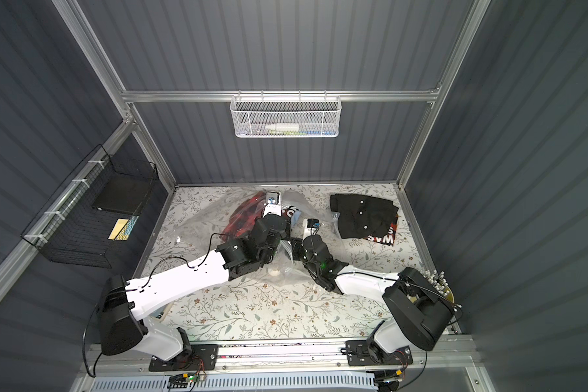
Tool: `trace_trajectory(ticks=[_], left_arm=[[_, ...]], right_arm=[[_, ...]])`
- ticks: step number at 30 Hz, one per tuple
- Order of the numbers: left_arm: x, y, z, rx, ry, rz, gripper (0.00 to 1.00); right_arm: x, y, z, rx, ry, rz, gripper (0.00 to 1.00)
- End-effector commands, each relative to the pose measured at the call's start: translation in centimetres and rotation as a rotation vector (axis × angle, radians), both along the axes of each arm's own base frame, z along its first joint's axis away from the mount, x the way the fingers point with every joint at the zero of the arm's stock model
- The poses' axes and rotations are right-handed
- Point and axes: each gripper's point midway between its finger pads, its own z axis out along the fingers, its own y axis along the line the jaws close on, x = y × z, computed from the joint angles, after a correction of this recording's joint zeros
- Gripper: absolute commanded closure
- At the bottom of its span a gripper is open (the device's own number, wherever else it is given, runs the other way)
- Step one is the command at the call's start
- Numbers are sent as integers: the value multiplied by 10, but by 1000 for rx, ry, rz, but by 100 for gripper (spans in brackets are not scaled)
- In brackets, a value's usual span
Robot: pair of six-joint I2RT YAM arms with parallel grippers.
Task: Take the shirt out of the vacuum bag
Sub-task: Take out the shirt from the vacuum bag.
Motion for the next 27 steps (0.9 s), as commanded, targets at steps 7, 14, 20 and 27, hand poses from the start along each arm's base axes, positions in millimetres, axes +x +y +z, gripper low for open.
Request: trace_trajectory(ticks=[7,14,20,27], left_arm=[[-6,11,8,-17,-11,19,100],[-9,13,-9,17,10,18,100],[-11,18,-9,28,8,25,100],[-11,20,-11,39,8,30,100]], right_arm=[[30,34,1,69,27,108,47],[45,55,-19,79,85,135,47],[58,54,-43,71,136,125,46],[73,56,-48,86,145,116,46]])
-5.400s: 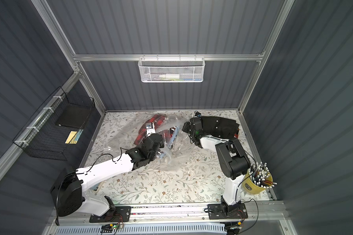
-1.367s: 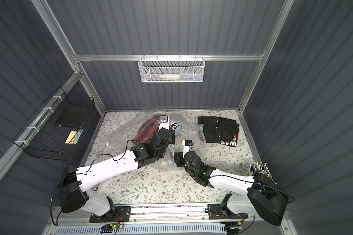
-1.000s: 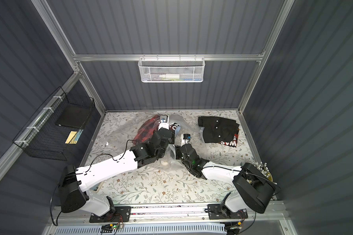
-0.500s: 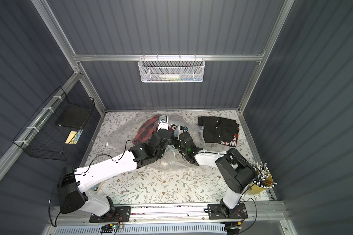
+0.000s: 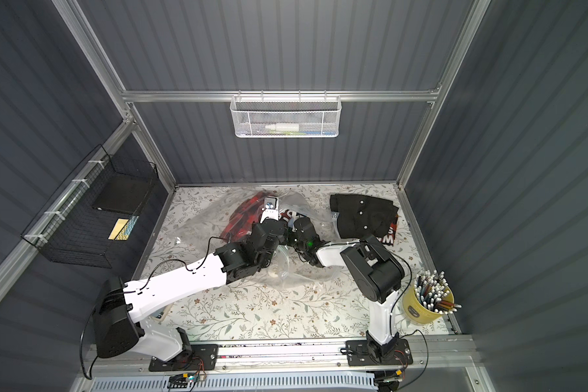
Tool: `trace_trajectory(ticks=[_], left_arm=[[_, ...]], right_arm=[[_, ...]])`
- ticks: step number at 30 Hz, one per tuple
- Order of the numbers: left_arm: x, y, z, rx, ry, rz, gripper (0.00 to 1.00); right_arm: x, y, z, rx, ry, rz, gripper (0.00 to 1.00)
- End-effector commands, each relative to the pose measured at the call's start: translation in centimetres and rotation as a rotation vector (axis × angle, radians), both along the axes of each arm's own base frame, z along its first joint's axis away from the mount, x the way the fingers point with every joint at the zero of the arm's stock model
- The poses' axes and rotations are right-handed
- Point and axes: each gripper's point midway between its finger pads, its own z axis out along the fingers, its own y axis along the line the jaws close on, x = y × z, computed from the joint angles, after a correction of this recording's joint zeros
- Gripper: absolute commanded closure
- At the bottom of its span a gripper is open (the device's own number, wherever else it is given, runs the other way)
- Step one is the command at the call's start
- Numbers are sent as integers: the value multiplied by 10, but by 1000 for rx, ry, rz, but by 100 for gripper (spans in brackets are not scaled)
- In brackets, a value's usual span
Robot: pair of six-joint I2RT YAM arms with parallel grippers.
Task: Take the shirt out of the vacuum bag
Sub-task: Take out the shirt from the vacuum bag.
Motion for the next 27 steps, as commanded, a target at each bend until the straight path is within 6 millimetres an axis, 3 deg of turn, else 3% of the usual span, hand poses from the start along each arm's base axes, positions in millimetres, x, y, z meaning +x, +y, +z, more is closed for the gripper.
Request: trace_trajectory(ticks=[1,11,20,27], left_arm=[[-5,8,8,-4,-16,16,100],[-6,12,7,9,-19,23,100],[-6,15,4,22,-21,31,100],[-7,17,2,29,-24,36,100]], right_arm=[[10,7,12,33,-22,2,46],[22,12,-13,8,29,-6,44],[22,-8,-19,-56,55,-75,43],[24,-12,-25,-89,67,-93,41]])
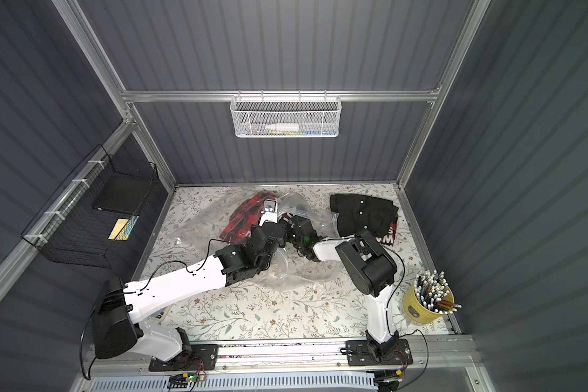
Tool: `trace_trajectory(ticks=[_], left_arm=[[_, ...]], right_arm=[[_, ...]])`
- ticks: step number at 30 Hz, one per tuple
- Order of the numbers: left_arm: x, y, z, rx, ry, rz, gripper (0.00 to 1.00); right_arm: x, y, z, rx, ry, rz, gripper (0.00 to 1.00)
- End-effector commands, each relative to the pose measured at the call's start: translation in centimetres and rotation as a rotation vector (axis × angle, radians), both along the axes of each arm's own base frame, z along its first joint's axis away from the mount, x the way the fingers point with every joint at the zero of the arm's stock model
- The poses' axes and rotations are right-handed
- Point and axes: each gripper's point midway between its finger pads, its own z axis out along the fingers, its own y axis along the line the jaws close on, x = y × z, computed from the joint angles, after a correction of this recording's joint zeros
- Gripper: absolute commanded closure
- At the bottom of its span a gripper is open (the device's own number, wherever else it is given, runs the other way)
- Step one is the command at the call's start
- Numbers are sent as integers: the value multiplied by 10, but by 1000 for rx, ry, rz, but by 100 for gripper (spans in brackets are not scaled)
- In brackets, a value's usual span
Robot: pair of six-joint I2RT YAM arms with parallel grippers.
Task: Take the shirt out of the vacuum bag
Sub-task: Take out the shirt from the vacuum bag.
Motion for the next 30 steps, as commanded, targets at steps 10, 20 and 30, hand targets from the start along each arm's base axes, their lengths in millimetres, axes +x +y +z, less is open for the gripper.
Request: trace_trajectory(ticks=[10,20,30], left_arm=[[-4,12,11,-6,-30,26,100],[-4,12,4,1,-22,26,100],[-3,9,1,2,-15,25,100]], right_arm=[[12,7,-9,17,6,-1,39],[19,25,21,90,-49,32,55],[20,36,38,152,-63,60,68]])
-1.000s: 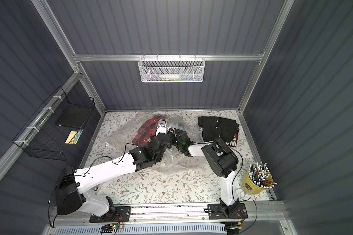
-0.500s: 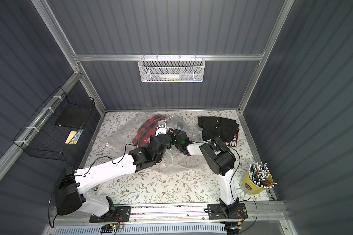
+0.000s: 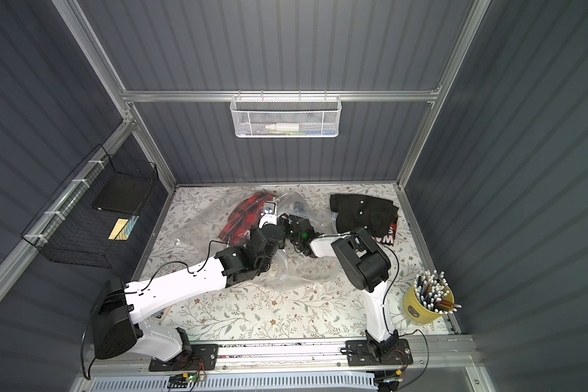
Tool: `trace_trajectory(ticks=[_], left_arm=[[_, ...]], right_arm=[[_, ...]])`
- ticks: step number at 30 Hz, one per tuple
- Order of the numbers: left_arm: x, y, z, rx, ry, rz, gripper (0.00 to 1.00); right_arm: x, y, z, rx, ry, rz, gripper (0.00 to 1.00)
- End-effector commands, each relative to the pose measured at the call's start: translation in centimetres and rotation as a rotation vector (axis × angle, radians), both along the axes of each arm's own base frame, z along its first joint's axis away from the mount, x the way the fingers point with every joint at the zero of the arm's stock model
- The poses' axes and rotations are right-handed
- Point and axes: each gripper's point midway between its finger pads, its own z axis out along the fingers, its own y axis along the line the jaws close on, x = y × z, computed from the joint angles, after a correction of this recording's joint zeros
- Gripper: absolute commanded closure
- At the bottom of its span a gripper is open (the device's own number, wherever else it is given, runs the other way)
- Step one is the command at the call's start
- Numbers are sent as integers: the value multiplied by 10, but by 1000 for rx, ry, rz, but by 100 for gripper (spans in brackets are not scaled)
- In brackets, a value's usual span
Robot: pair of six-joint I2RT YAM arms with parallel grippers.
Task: Take the shirt out of the vacuum bag
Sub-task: Take out the shirt from the vacuum bag.
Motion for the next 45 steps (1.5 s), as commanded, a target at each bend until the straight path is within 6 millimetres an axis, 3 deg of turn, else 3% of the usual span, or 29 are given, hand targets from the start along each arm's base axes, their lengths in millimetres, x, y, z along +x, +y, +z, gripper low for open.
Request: trace_trajectory(ticks=[1,7,12,22,33,37,40,45], left_arm=[[-3,5,5,-5,-10,11,100],[-4,6,-2,-4,2,13,100],[-4,7,-1,-10,1,15,100],[-5,10,0,-8,-6,18,100],[-7,16,3,1,-17,27,100],[-7,17,1,-5,-16,29,100],[-7,16,0,-10,-13,29,100],[-8,17,-1,-11,-11,29,100]], right_arm=[[5,15,27,69,-51,36,71],[4,18,39,91,-62,50,100],[-3,13,54,95,-82,51,100],[-36,-22,72,61,-122,22,100],[-57,-58,52,-67,-107,-39,100],[-58,-53,38,-47,-81,-24,100],[-55,-45,32,-6,-75,-13,92],[-48,-32,35,72,-89,9,57]])
